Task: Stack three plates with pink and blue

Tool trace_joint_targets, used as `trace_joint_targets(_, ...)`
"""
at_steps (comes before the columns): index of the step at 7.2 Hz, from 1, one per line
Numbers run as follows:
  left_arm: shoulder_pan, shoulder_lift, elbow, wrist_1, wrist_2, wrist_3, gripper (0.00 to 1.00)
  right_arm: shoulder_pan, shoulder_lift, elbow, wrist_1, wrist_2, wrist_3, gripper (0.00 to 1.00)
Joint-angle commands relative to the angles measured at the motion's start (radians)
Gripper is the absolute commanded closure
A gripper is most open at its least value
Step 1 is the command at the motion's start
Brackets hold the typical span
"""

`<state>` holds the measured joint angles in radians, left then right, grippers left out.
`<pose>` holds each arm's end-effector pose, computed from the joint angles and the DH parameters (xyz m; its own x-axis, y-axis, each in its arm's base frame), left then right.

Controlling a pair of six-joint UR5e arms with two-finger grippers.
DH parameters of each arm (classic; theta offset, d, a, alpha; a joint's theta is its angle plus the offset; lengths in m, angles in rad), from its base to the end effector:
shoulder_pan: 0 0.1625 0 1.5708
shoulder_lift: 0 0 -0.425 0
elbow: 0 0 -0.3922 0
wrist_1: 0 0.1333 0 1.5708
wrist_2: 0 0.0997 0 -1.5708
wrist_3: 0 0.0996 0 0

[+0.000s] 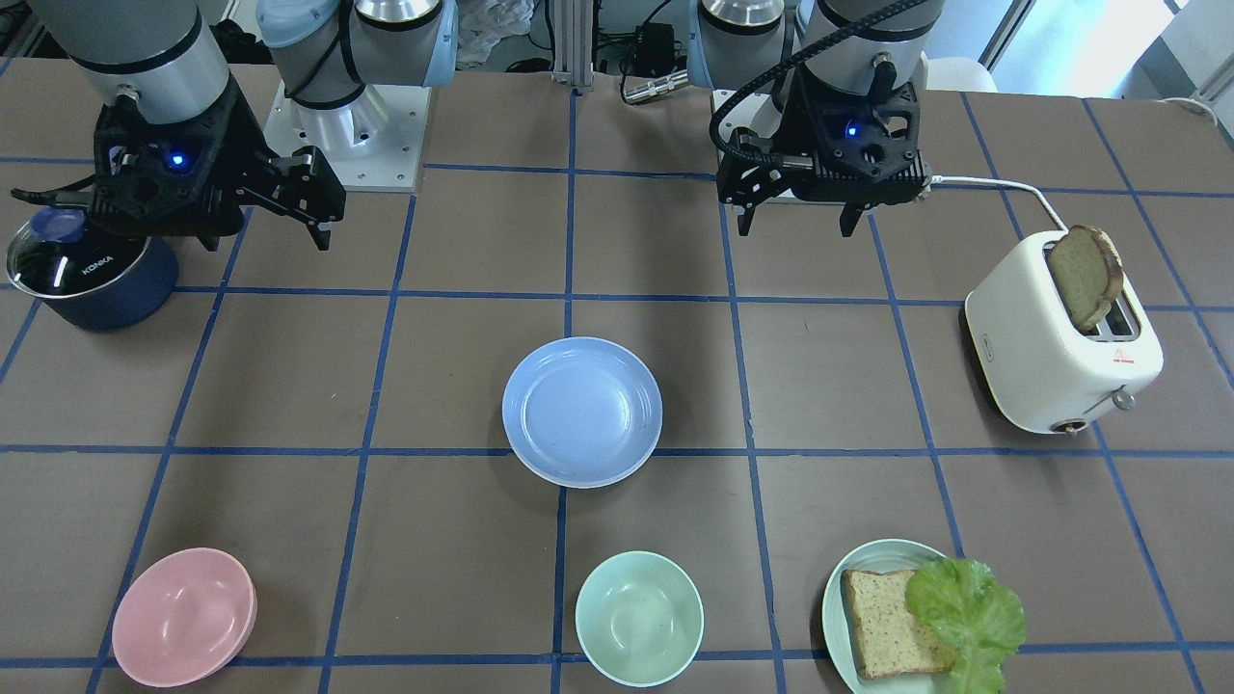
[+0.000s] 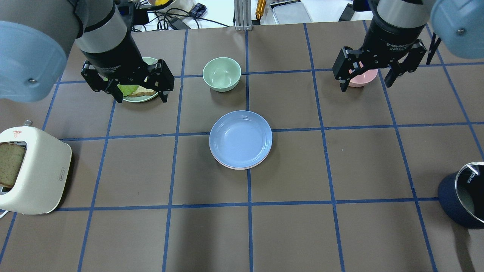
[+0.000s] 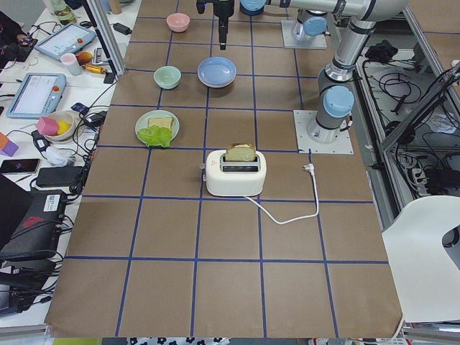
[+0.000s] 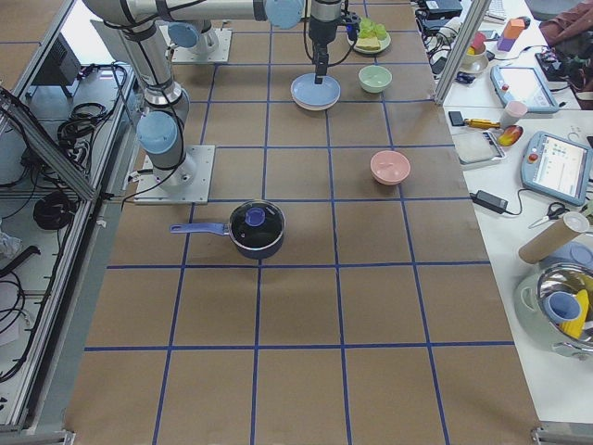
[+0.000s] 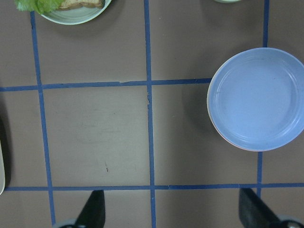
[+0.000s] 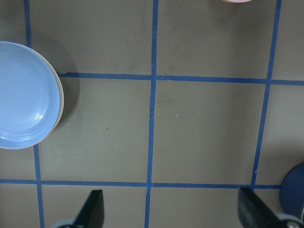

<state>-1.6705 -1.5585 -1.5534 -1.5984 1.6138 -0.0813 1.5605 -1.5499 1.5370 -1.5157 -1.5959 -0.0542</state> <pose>-0.1768 -0.4714 0.4998 -0.9989 0.0182 -0.0427 0.0185 0.9998 -0.0056 0.1257 -0.4978 0.4888 -0.9987 -0.0449 0.0228 -0.0439 0.9981 0.0435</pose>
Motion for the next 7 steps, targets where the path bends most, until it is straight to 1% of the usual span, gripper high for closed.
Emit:
trace_joint_targets(1, 0.0, 0.0, 0.001, 0.0, 0.0, 0.0, 0.0, 0.003, 0.002, 0.009, -0.05, -0.001, 0.007, 0.0)
trace_joint_targets(7, 0.0, 0.0, 0.0, 0.0, 0.0, 0.0, 0.0, 0.001, 0.011, 0.002, -0.063, -0.007, 0.008, 0.0)
